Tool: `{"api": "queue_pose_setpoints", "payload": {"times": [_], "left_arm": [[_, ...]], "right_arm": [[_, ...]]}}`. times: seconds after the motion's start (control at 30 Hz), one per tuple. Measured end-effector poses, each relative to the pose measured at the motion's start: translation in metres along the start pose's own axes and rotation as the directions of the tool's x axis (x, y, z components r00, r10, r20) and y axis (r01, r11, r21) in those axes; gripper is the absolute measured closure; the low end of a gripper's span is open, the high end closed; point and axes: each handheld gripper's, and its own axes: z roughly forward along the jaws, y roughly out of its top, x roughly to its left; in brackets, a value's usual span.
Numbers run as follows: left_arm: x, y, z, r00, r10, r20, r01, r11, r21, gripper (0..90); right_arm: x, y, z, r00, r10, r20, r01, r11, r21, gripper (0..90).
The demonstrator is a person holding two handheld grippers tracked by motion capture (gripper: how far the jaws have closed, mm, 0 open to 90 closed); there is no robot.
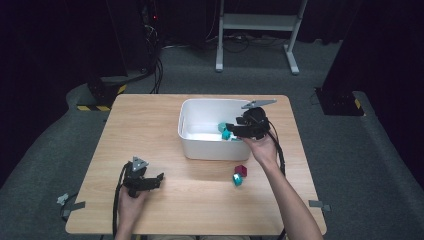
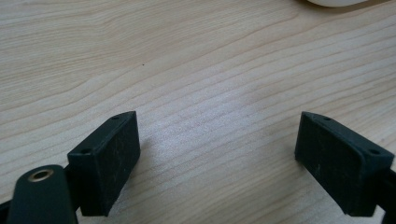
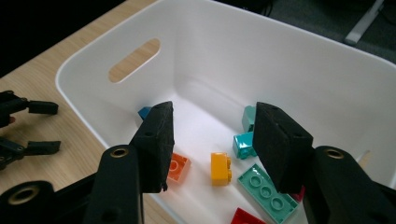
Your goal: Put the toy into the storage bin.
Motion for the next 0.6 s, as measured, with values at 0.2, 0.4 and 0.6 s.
{"api": "queue_pose_setpoints", "payload": {"times": [0.2,0.4,0.6], "left_arm": [[0.0,0.0,0.0,1.0,0.001,0.0,-0.001,1.0,0.0,14.4],[0.0,0.0,0.0,1.0,0.0,0.0,0.0,1.0,0.0,14.4],[0.0,0.0,0.0,1.0,0.0,0.0,0.0,1.0,0.0,14.4]], "right_arm": [[0.006,-0.012,-0.026,0.9997,-0.006,-0.022,0.005,0.998,-0.062,49.7],[0.009,-0.03,-0.044,0.9994,-0.008,-0.033,0.005,0.996,-0.089,50.7],[0.012,-0.052,-0.057,0.9993,-0.004,-0.036,0.0,0.993,-0.118,51.4]]}}
